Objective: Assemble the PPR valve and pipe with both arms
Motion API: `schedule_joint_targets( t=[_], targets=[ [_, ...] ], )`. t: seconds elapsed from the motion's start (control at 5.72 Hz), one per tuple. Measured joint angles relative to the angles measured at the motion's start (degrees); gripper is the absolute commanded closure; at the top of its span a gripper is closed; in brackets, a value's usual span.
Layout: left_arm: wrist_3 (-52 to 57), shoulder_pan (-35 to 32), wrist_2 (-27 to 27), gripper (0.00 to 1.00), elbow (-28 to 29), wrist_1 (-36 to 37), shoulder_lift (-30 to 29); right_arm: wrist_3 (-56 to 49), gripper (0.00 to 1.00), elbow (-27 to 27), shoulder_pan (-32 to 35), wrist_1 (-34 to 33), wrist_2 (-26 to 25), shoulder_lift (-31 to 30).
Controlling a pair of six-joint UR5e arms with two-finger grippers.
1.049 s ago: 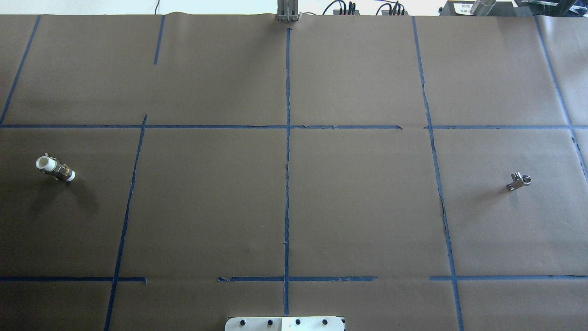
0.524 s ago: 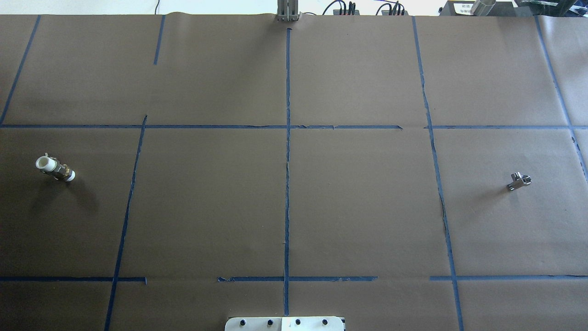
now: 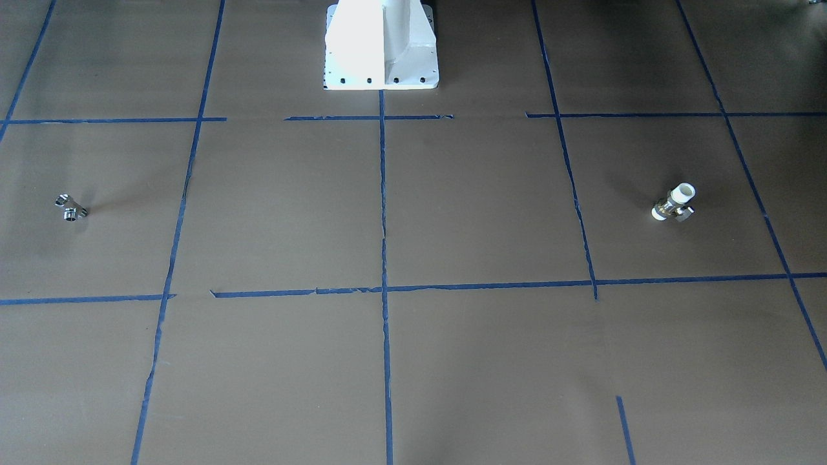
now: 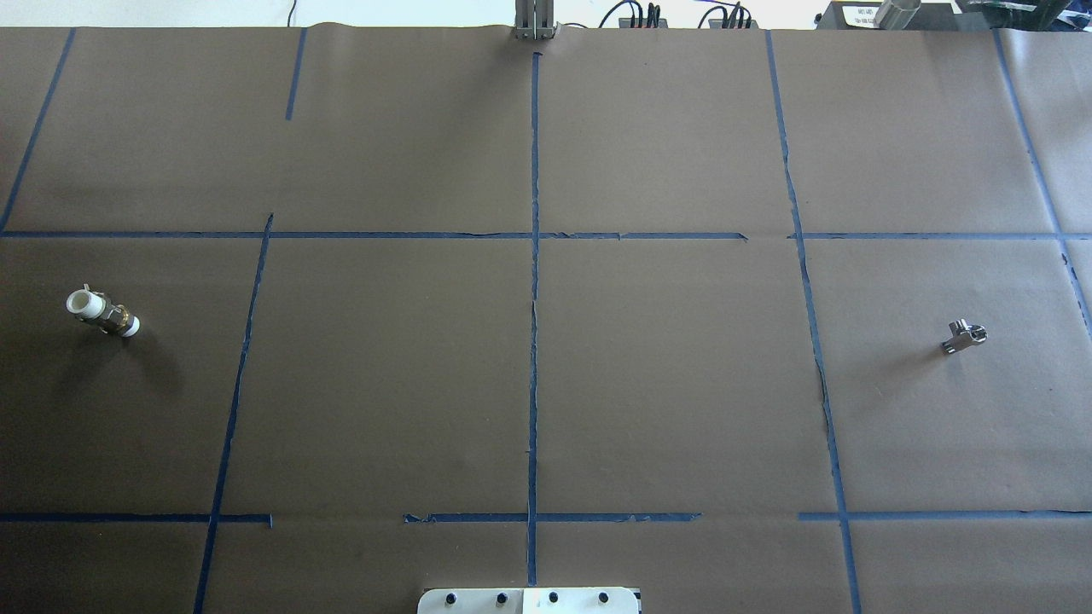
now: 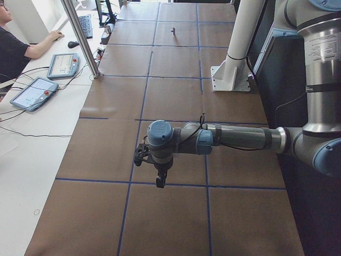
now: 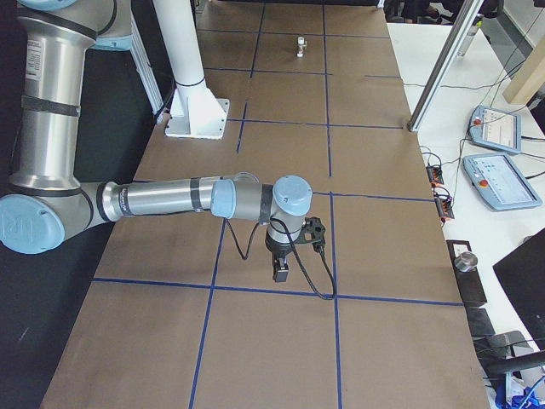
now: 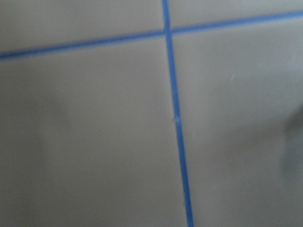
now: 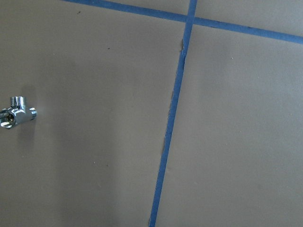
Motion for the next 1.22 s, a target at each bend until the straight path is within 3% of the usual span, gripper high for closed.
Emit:
schedule_joint_targets(
  t=[0.52, 0.87, 1.22],
  targets=[
    [-5.51, 6.24, -0.43, 0.00, -0.51, -3.75, -4.53, -0.01, 0.00, -0.22, -0.05, 0.00, 0.02, -0.01],
    [-23.70, 17.40, 0.13, 0.00, -1.54, -8.99, -4.70, 0.04, 0.00, -0.22, -0.12, -0.01, 0.05, -0.02],
    [-41.27, 24.47, 4.04, 0.00, -1.17, -19.06, -4.22, 0.04, 0.00, -0.24, -0.14, -0.01, 0.06, -0.02]
  ],
)
